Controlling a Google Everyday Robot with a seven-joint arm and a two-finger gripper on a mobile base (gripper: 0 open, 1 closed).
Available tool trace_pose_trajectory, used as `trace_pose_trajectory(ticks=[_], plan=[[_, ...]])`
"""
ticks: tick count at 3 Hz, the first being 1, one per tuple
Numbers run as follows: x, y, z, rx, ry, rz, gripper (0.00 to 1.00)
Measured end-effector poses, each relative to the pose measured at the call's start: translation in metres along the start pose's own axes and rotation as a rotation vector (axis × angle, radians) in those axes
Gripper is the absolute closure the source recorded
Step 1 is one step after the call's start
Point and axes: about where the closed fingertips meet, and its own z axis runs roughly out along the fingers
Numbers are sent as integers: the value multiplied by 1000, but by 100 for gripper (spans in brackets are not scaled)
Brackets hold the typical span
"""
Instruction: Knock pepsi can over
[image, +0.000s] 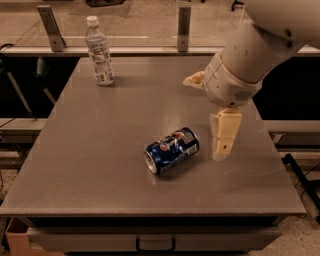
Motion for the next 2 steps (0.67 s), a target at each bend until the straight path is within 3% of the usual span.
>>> trace_pose_trajectory(ticks=[1,2], plan=[[39,-2,-48,87,-64,104,0],[79,4,-103,183,-163,252,0]])
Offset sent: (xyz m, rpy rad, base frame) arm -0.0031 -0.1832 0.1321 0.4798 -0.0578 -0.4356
